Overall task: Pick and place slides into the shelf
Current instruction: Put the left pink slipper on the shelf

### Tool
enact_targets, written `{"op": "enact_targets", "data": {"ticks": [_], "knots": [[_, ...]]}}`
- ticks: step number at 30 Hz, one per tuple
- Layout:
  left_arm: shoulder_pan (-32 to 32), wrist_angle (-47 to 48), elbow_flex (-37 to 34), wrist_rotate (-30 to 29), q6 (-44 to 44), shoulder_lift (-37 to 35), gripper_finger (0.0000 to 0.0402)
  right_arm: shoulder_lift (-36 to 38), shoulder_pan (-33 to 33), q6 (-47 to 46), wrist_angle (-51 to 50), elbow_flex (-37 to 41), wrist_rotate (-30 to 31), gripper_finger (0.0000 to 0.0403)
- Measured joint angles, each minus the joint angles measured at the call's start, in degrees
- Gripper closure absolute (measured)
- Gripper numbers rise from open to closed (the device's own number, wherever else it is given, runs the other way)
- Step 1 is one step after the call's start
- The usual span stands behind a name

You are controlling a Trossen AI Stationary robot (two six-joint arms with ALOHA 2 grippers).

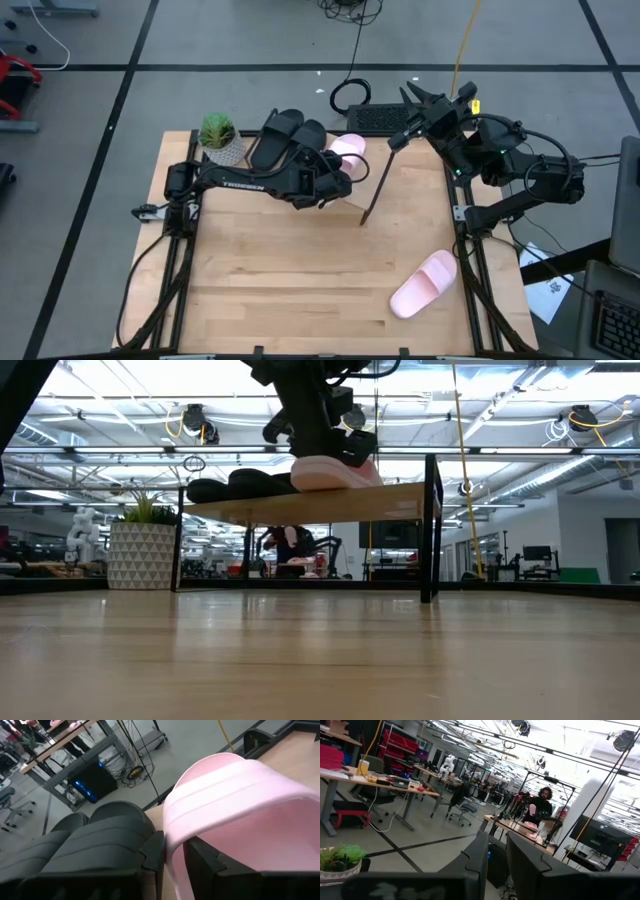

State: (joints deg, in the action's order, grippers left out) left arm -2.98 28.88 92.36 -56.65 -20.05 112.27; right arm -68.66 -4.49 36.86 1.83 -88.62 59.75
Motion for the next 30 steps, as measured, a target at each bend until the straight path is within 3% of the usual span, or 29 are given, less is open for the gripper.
{"op": "enact_targets", "data": {"ticks": [13, 30], "knots": [[-0.73, 0.04, 0.00, 3.56, -1.09, 0.02, 0.0334, 0.00, 0.00, 0.01, -0.29, 0.00, -0.02, 0.0344], [-1.18, 2.63, 0.00, 3.92, -1.49, -1.46, 0.0334, -0.02, 0.00, 0.00, -1.09, 0.00, -0.02, 0.0344]]}}
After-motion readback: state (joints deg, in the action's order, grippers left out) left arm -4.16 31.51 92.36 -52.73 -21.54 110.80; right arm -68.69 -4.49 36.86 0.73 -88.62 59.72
